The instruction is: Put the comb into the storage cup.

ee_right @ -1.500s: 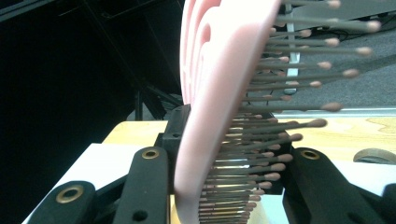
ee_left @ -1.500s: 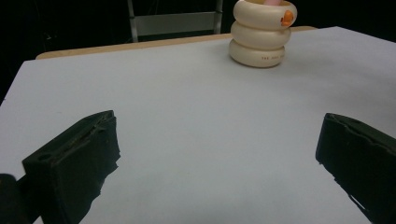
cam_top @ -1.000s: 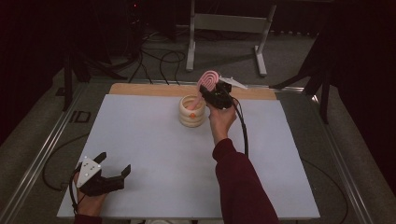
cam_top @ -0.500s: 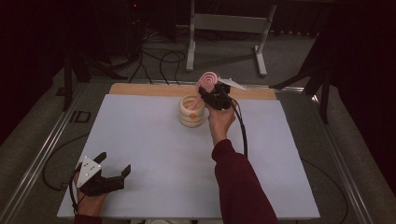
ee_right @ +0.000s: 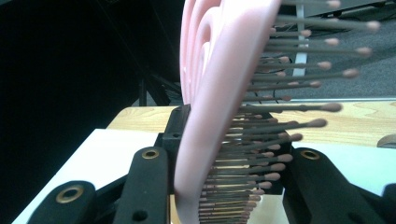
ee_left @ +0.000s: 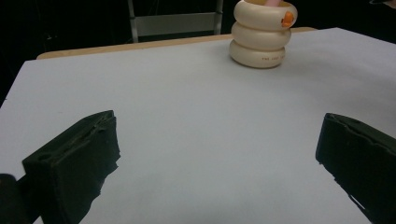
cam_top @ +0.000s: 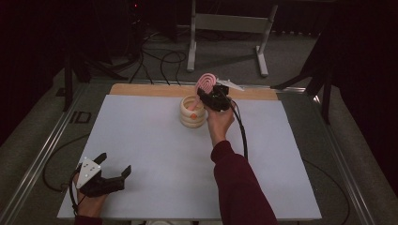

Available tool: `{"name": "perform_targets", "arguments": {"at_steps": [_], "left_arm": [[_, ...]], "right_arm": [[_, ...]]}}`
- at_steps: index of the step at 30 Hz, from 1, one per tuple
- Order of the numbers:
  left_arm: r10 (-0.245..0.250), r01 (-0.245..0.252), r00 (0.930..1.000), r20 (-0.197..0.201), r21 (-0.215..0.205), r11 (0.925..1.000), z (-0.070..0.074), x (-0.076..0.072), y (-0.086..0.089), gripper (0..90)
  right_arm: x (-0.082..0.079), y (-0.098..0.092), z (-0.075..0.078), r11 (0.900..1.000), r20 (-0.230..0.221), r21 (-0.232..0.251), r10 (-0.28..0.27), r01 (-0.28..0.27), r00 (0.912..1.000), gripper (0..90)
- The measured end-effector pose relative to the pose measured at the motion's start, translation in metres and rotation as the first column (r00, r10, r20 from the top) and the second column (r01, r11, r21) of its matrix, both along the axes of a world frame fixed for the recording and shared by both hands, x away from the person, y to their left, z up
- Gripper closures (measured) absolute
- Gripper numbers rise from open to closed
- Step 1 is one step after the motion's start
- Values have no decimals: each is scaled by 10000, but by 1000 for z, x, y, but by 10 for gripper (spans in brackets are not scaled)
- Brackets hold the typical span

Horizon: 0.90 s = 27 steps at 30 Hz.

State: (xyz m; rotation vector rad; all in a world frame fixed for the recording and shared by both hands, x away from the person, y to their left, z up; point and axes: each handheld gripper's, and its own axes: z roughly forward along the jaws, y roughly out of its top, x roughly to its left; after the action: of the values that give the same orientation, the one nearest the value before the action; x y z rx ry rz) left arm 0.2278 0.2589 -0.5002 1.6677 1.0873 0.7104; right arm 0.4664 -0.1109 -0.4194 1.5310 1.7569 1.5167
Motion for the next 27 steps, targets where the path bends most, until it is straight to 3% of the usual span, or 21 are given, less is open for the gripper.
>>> {"name": "perform_targets", "arguments": {"at_steps": [27], "left_arm": [[17,-17,10000,-18,12,10000,0,0,1,1]], "right_arm": [[3,3,-7,9995,-82,-290,-81,78,9999,636]]}}
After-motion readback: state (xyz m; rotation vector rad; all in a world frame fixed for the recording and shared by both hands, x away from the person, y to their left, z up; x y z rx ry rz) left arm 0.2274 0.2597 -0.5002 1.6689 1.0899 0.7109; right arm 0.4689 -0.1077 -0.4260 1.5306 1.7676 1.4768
